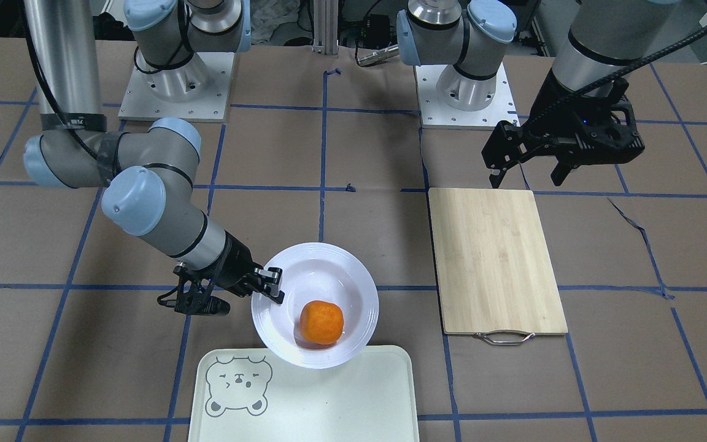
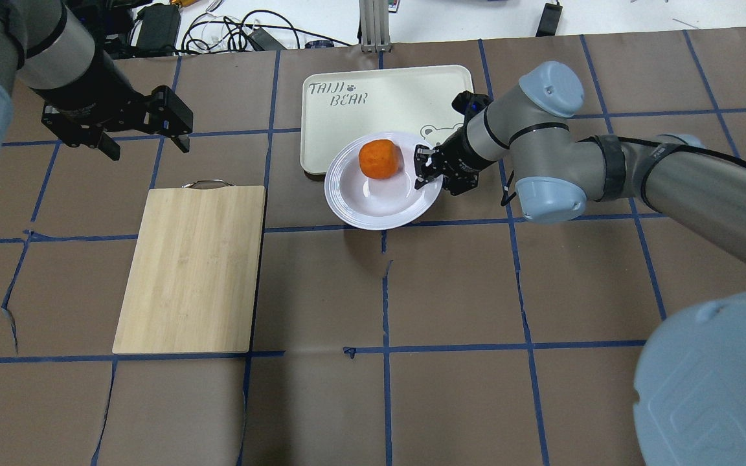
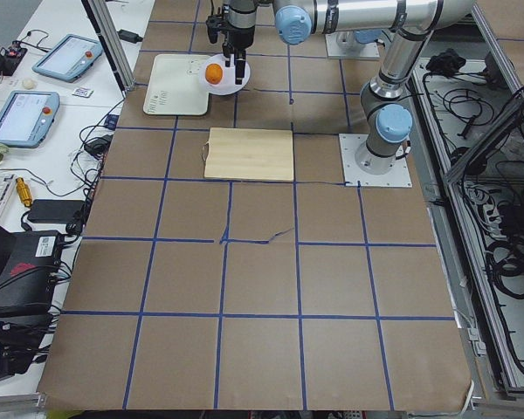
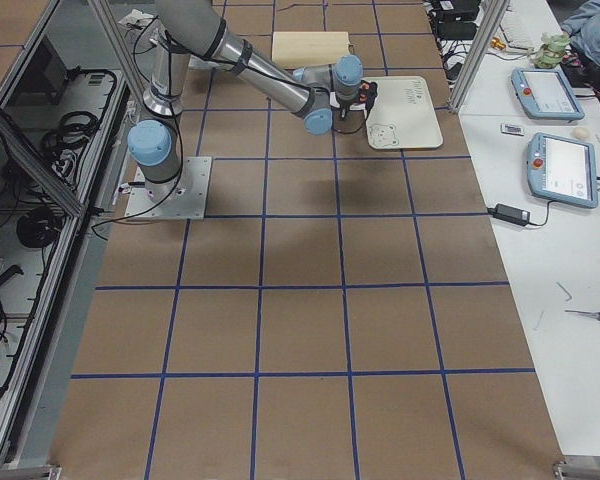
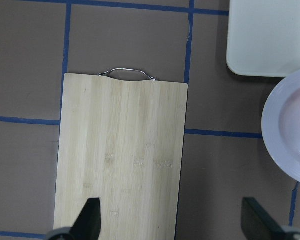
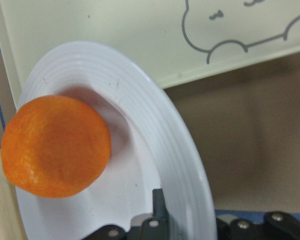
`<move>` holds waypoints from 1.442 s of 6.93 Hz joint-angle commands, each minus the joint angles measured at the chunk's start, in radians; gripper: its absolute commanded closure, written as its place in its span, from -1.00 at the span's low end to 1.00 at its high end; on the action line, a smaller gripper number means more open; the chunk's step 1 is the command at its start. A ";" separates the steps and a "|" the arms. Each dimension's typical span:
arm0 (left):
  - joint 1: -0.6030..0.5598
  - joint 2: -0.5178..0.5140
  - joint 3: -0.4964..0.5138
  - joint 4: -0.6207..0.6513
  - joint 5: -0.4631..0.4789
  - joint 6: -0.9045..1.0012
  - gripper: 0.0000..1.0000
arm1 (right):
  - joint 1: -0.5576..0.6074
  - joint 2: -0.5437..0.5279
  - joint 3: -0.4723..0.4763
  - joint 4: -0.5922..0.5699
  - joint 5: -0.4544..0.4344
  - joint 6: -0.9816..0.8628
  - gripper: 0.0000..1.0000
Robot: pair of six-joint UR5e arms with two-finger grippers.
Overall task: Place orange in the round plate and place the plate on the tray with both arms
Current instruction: 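Slide the plate with the right gripper onto the bear tray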
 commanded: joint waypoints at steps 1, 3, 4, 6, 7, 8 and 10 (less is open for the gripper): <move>0.000 0.008 -0.010 -0.001 0.001 0.026 -1.00 | -0.001 0.091 -0.184 0.010 -0.001 0.032 1.00; 0.000 0.011 -0.012 -0.002 0.003 0.060 -1.00 | -0.001 0.292 -0.430 0.011 -0.001 0.066 1.00; 0.000 0.011 -0.012 -0.002 0.004 0.060 -1.00 | -0.001 0.368 -0.514 0.013 -0.001 0.067 1.00; 0.000 0.014 -0.015 -0.009 0.006 0.060 -1.00 | -0.004 0.388 -0.528 0.014 -0.012 0.064 0.87; 0.000 0.014 -0.027 -0.009 0.006 0.060 -1.00 | -0.004 0.388 -0.523 0.016 -0.017 0.069 0.35; 0.000 0.017 -0.032 -0.009 0.006 0.060 -1.00 | -0.004 0.376 -0.488 0.035 -0.017 0.058 -0.55; 0.000 0.020 -0.032 -0.007 0.008 0.060 -1.00 | -0.036 0.309 -0.524 0.203 -0.059 0.032 -1.00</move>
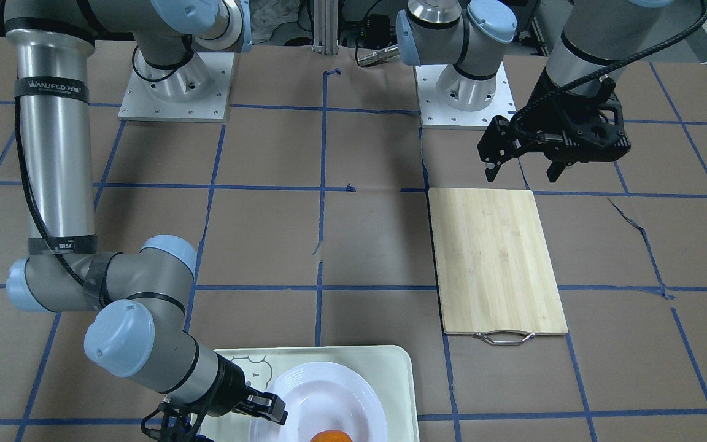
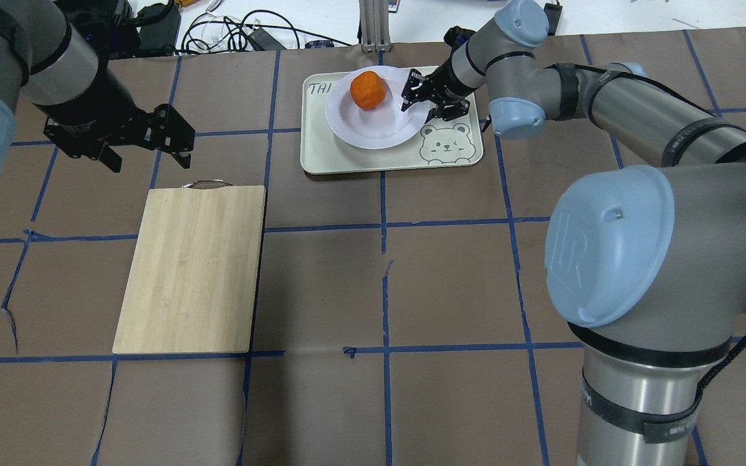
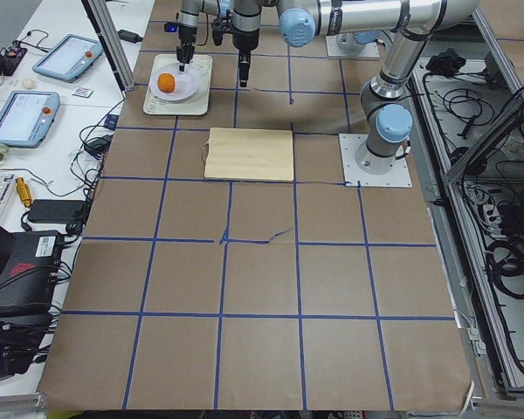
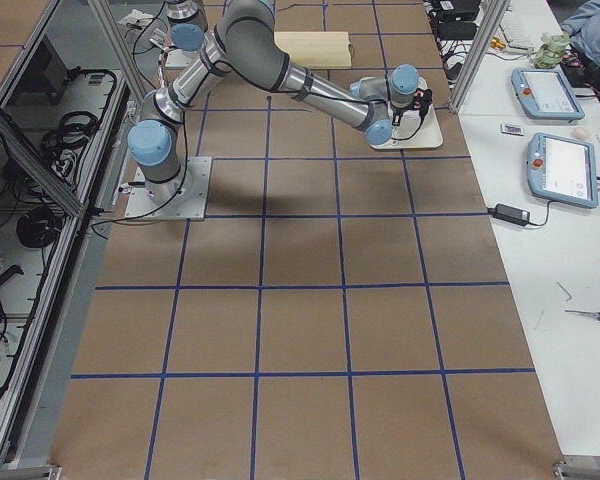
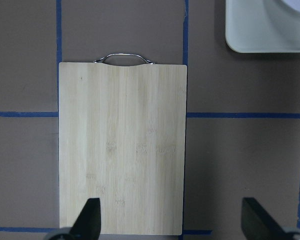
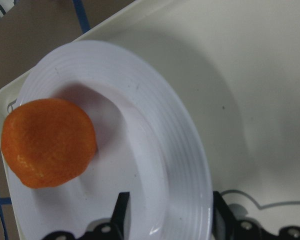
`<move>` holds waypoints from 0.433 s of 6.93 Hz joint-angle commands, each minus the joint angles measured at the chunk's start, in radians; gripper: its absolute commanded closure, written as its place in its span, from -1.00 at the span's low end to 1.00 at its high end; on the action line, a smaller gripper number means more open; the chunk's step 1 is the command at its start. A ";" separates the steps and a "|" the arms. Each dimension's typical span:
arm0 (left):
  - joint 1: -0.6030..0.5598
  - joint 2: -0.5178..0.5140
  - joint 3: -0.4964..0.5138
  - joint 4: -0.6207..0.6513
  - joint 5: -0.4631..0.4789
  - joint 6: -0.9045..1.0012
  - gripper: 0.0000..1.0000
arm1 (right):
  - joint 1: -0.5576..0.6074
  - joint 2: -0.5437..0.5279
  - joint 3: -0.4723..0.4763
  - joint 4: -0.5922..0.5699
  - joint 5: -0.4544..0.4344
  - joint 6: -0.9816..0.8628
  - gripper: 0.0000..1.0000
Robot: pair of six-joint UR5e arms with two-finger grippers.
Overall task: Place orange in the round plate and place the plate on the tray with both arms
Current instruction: 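Slide the plate with the right gripper onto the bear tray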
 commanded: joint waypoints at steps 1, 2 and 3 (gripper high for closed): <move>0.000 0.003 0.000 0.000 0.001 0.000 -1.00 | -0.040 -0.097 -0.087 0.272 -0.095 -0.135 -1.00; 0.000 0.004 0.000 0.000 0.001 0.000 -1.00 | -0.040 -0.151 -0.153 0.429 -0.297 -0.266 -1.00; 0.000 0.004 0.000 0.000 0.001 0.000 -1.00 | -0.042 -0.233 -0.160 0.550 -0.390 -0.359 -1.00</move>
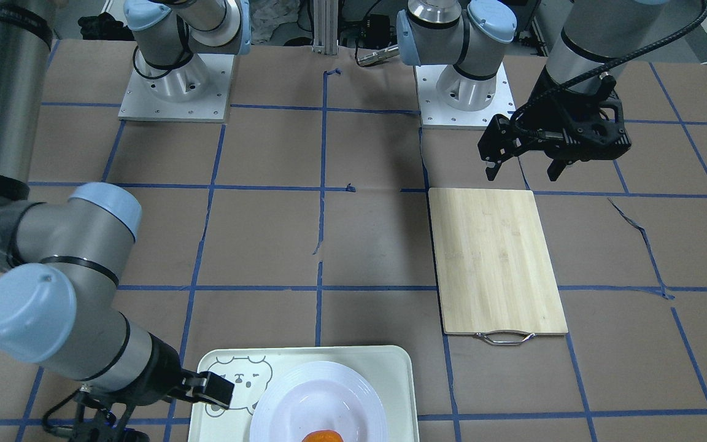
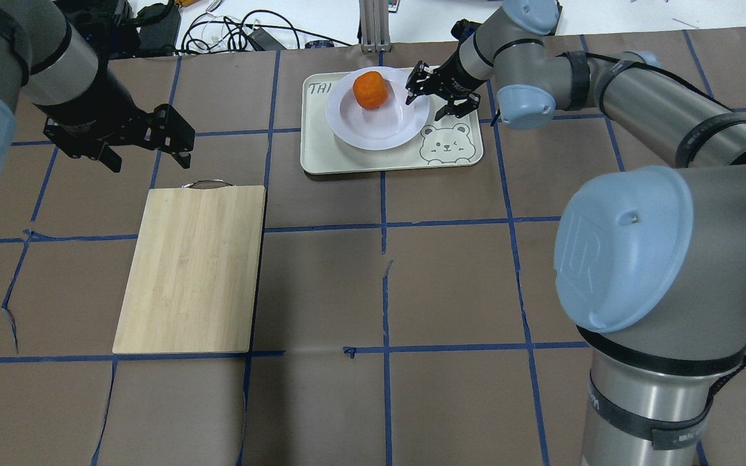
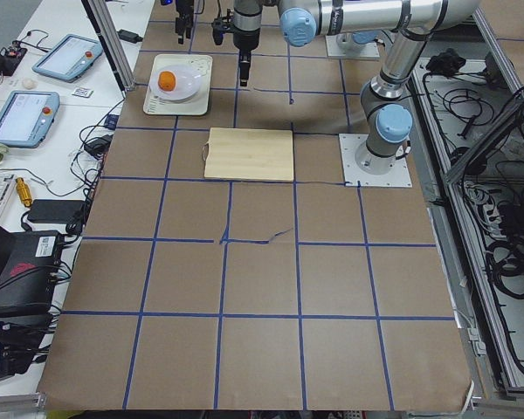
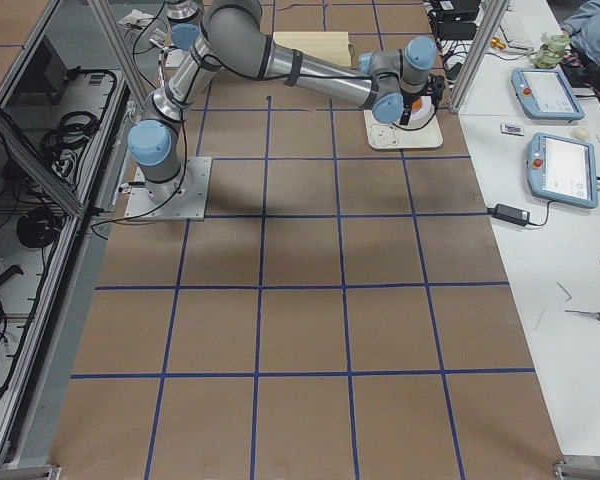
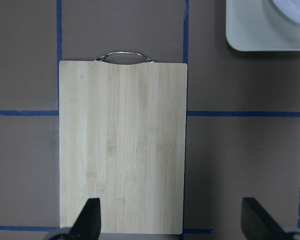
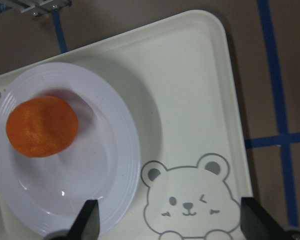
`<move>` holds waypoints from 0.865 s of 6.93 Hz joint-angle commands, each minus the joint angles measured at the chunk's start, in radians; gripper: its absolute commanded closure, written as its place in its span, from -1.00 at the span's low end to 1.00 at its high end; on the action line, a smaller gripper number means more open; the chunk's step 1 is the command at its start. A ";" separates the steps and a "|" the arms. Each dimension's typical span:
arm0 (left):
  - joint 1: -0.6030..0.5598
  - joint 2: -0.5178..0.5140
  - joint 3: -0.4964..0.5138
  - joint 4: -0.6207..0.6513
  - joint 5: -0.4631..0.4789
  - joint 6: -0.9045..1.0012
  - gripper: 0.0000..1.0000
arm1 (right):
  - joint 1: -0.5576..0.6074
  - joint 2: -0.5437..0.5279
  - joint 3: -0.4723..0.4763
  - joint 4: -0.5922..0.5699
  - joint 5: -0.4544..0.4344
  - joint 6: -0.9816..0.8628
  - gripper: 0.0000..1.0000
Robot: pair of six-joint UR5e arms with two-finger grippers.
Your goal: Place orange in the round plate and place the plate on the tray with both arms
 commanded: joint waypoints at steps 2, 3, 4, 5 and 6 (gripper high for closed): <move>0.000 0.001 0.002 0.002 -0.003 0.002 -1.00 | 0.010 -0.317 0.002 0.413 -0.176 -0.142 -1.00; 0.000 0.001 0.002 0.000 -0.003 0.002 -1.00 | 0.010 -0.432 0.081 0.436 -0.185 -0.171 -1.00; 0.000 0.001 0.002 0.000 -0.003 0.011 -1.00 | 0.010 -0.494 0.169 0.435 -0.190 -0.187 -1.00; 0.000 0.001 0.000 -0.002 -0.003 0.059 -1.00 | 0.001 -0.510 0.221 0.418 -0.181 -0.199 -1.00; 0.000 0.004 0.000 -0.002 -0.003 0.069 -1.00 | 0.007 -0.519 0.207 0.423 -0.206 -0.199 -1.00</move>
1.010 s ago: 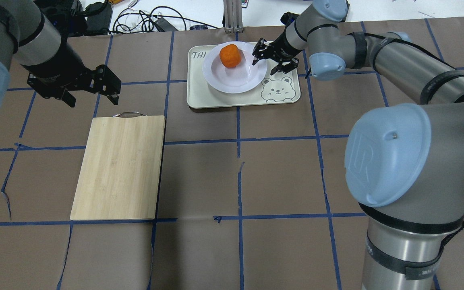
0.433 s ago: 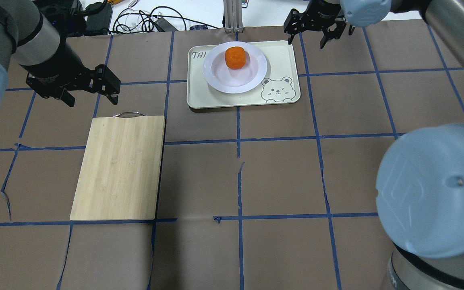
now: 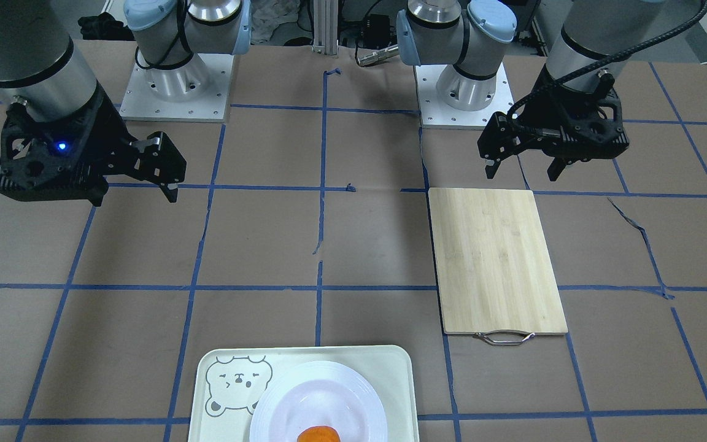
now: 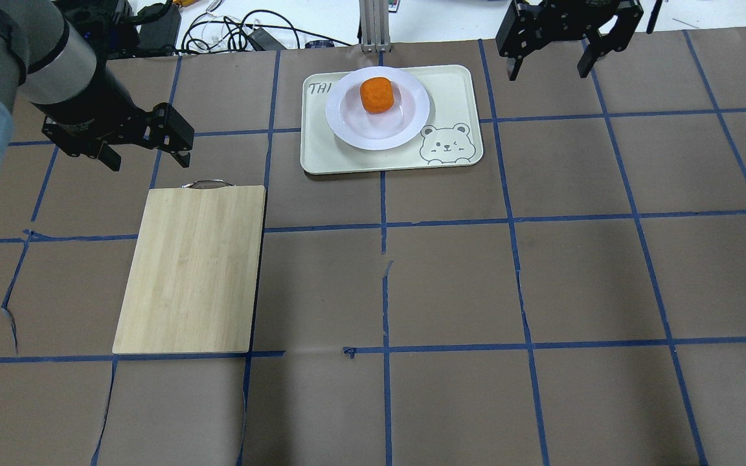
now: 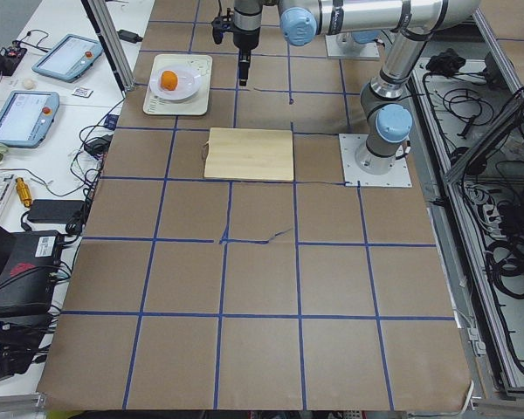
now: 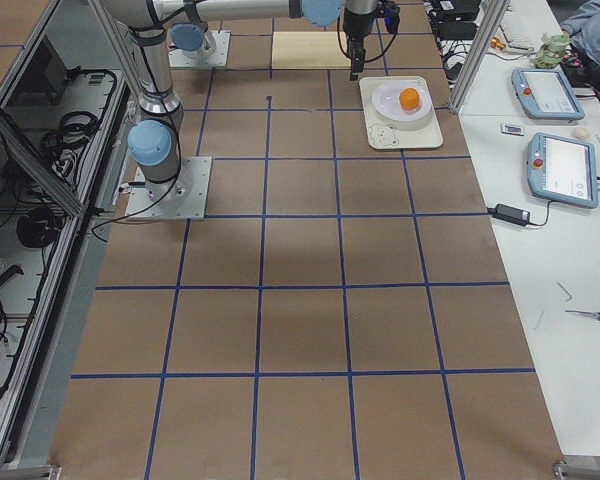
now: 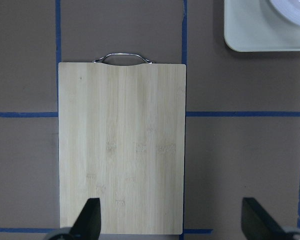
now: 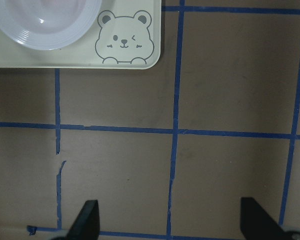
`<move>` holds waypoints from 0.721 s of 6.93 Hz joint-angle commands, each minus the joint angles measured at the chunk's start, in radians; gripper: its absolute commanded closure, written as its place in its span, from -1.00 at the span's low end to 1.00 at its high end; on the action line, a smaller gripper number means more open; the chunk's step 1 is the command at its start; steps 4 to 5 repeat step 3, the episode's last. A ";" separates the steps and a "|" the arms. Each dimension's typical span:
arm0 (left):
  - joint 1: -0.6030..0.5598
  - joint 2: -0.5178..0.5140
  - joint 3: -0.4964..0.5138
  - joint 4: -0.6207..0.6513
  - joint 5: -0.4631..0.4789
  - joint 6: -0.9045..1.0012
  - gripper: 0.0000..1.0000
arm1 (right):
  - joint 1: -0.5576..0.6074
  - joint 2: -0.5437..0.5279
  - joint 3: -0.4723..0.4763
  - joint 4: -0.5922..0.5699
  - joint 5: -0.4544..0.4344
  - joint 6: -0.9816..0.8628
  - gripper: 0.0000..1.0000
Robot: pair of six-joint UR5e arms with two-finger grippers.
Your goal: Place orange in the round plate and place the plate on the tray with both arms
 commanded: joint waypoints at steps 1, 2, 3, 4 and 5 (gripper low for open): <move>0.000 0.005 -0.001 -0.008 0.000 0.024 -1.00 | 0.003 -0.023 0.016 -0.001 -0.079 -0.002 -1.00; 0.000 0.005 -0.001 -0.010 0.002 0.024 -1.00 | 0.003 -0.025 0.013 0.002 -0.089 0.000 -1.00; 0.000 0.005 -0.001 -0.010 0.002 0.024 -1.00 | 0.003 -0.037 0.013 0.003 -0.086 0.001 -1.00; 0.000 0.005 -0.001 -0.010 0.002 0.024 -1.00 | 0.003 -0.037 0.013 0.003 -0.086 0.001 -1.00; 0.000 0.005 -0.001 -0.010 0.002 0.024 -1.00 | 0.003 -0.037 0.013 0.003 -0.086 0.001 -1.00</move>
